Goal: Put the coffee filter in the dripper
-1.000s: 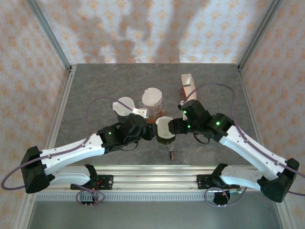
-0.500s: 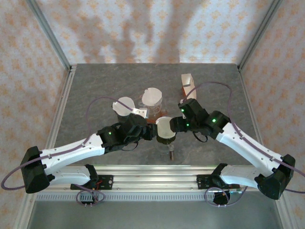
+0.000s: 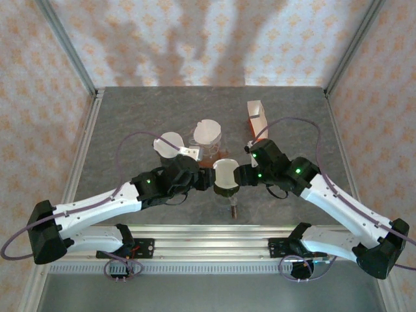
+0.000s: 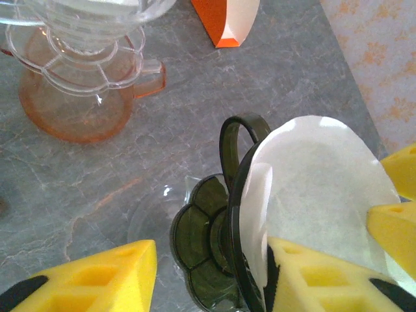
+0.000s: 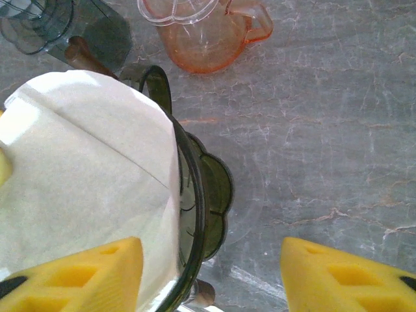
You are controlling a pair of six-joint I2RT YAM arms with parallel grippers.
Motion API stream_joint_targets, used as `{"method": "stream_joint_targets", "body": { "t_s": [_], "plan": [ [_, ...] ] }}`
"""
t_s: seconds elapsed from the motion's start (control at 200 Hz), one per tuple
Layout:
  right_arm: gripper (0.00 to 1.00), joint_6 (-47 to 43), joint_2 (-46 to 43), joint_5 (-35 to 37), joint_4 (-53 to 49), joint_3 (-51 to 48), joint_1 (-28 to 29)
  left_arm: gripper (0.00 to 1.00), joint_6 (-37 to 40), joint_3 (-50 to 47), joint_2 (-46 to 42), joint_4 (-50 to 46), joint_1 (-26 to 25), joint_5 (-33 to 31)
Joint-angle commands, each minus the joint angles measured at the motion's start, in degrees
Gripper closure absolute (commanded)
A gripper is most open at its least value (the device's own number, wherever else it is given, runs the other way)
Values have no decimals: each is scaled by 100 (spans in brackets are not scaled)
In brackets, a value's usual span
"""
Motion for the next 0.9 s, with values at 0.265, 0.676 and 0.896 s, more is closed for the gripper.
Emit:
{"method": "stream_joint_targets", "body": {
  "t_s": [0.265, 0.676, 0.896],
  "plan": [
    [49, 16, -42, -8, 84, -100, -13, 36, 197, 82, -306, 32, 39, 83],
    [50, 25, -6, 32, 75, -99, -15, 48, 251, 101, -49, -6, -34, 446],
    [51, 46, 2, 106, 41, -91, -13, 60, 164, 0, -1, -52, -32, 338]
  ]
}}
